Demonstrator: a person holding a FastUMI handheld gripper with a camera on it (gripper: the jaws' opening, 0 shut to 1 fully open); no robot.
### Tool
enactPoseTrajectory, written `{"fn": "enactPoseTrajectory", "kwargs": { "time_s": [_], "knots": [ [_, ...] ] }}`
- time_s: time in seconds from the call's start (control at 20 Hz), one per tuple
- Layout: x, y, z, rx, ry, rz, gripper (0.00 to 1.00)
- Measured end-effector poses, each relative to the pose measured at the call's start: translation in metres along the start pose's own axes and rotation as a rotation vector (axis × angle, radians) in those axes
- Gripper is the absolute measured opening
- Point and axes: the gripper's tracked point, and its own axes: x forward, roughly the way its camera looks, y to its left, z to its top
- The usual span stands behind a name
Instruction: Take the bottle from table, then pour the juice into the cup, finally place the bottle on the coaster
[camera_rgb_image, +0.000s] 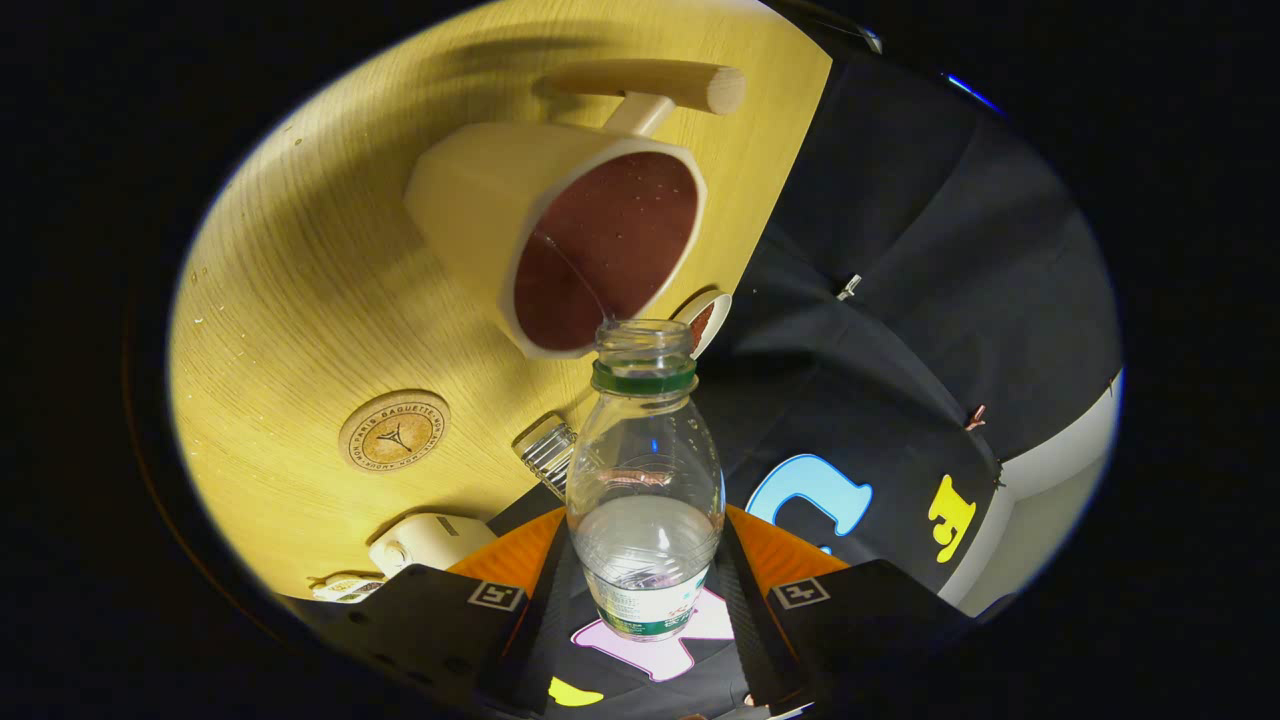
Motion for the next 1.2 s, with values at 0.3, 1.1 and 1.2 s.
{"fn": "enactPoseTrajectory", "kwargs": {
  "time_s": [0.3, 1.1, 1.2],
  "knots": [
    [-0.003, -0.002, 0.004, -0.014, -0.013, 0.001, 0.74],
    [-0.016, 0.004, -0.001, 0.038, 0.012, 0.055, 0.74],
    [-0.018, 0.007, -0.009, 0.084, 0.04, 0.07, 0.74]
  ]
}}
